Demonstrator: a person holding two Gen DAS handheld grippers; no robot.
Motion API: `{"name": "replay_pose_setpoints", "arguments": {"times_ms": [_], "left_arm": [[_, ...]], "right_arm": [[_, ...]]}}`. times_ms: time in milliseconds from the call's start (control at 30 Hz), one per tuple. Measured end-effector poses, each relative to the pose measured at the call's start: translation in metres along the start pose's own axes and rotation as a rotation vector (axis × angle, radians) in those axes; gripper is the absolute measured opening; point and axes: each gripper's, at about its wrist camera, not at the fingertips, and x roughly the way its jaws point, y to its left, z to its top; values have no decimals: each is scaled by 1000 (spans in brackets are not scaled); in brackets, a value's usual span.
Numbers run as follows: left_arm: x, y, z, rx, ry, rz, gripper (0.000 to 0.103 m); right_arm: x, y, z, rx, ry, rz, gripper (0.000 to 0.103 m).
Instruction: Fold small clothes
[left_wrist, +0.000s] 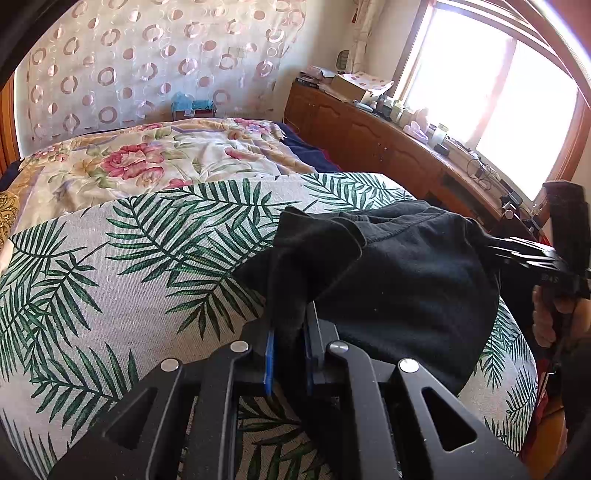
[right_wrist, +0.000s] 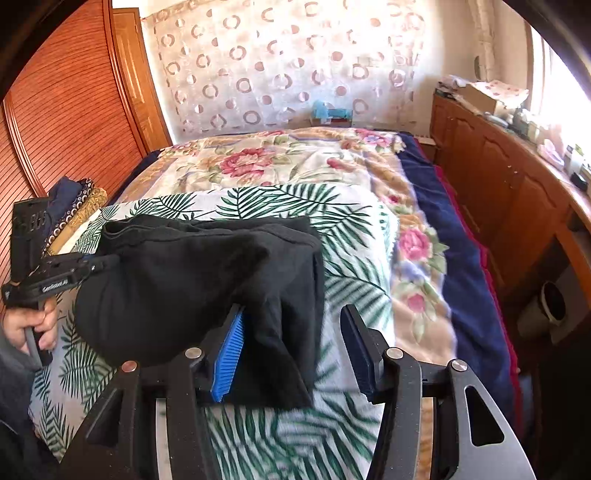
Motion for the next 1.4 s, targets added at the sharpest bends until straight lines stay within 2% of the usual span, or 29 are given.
{"name": "replay_pose_setpoints", "arguments": {"times_ms": [100,200,267,367,400,433,467,533,700,767,1033,1233,1400], "left_arm": [[1,0,1,-1,0,0,12],[1,1,1,-4,2,-4,12],[1,1,0,-3,2,-8,12],[-1,-1,1,1,-1,-15,12],[-2,-2,1,4,-4,-16,12],[-6,-4,3,9,-11,-18,12],[-10,-5,3,15,-17,-18,12],[-19,-8,6,26,-34,-21,12],[-53,-15,8,40,-87,-37,12],[-71,-13,6,36,-114,-26,12],[-164,33,-4,-40,-266,66,12],[-238,87,-23,-137,-377,185,12],[-279,124,-45,-223,-454,271,12]], "right_arm": [[24,-3,6,25,31,28,57],[42,-12,8,61,58,49,68],[45,-19,9,110,80,98,70],[44,-19,9,101,73,105,70],[42,-16,8,95,77,119,64],[41,-14,8,91,85,149,42],[44,-10,6,92,105,198,35],[42,-3,6,53,95,180,26],[18,19,10,-11,-13,107,23],[10,29,16,-34,-43,122,22],[-9,108,52,-210,-135,234,22],[-2,191,96,-367,-206,338,22],[13,264,131,-510,-242,394,22]]}}
